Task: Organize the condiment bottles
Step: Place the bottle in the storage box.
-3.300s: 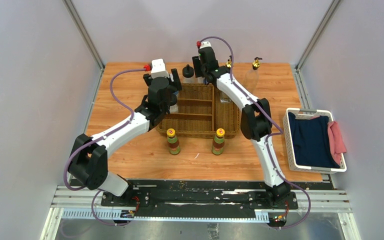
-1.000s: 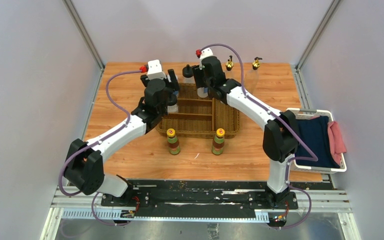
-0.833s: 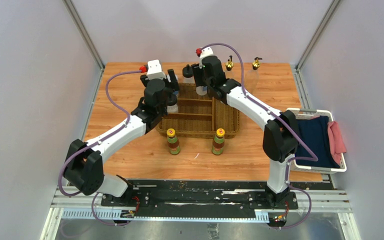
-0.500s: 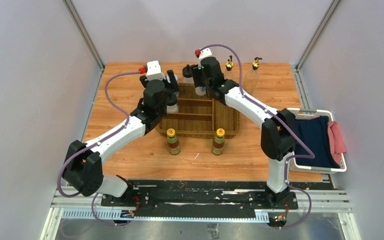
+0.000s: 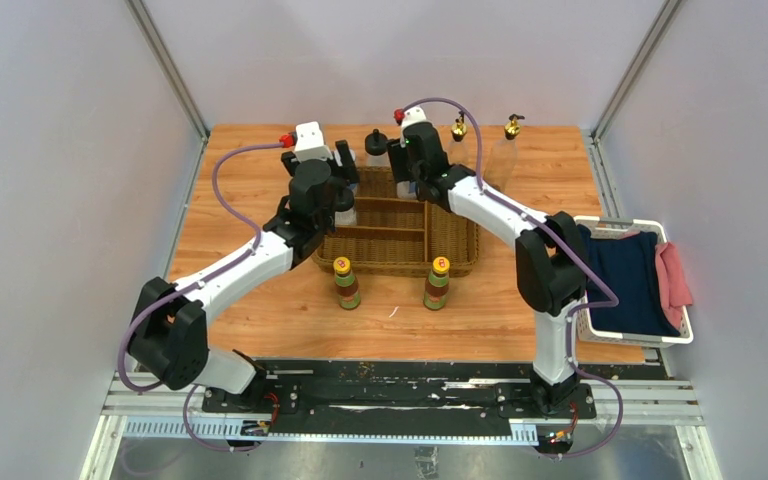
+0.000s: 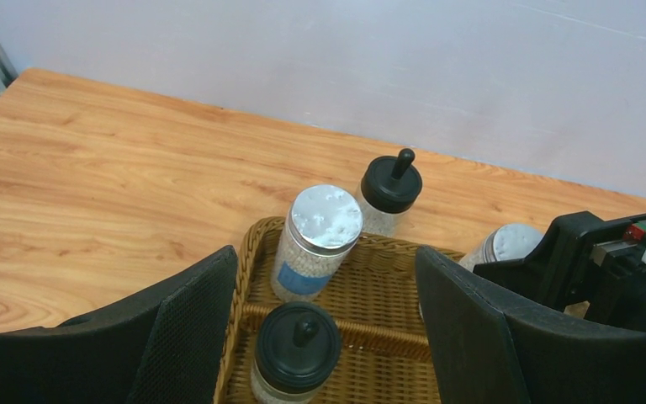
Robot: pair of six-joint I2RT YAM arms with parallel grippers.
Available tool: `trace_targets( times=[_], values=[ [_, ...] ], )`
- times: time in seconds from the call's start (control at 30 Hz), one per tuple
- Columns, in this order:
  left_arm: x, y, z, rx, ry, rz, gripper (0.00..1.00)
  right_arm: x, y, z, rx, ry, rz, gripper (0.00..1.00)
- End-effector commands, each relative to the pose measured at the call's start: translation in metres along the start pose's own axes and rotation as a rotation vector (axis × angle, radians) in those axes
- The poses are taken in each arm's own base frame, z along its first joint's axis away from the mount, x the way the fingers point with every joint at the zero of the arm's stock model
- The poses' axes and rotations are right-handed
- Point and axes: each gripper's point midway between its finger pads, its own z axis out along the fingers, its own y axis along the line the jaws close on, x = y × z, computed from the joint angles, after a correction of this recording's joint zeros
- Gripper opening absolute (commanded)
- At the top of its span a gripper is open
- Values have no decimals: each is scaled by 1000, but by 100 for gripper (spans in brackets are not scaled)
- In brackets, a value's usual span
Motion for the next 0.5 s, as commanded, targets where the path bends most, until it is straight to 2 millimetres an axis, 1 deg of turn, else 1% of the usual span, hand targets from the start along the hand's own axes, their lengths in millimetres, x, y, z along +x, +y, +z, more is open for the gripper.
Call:
trace_targets(
  times=[0.0, 0.17, 0.2, 0.27, 0.33, 0.37, 0.47],
  values=[
    [9, 0, 3, -15, 3, -9, 80, 0, -8, 10, 17, -37, 45, 0],
    [12, 1, 4, -18, 8, -7, 80, 9, -9, 15, 18, -18, 46, 1],
    [13, 1, 4, -20, 9, -7, 80, 10, -9, 16, 19, -16, 47, 5],
    [14, 1, 4, -23, 9, -8, 81, 10, -9, 16, 18, -14, 44, 25],
    [13, 2, 5, -27, 8, -8, 82, 9, -9, 15, 16, -17, 42, 43],
    [13, 2, 5, -28, 7, -8, 83, 8, -9, 15, 15, -18, 40, 50],
    [12, 1, 4, -27, 5, -13, 83, 0, -8, 11, 7, -27, 33, 66]
  ],
)
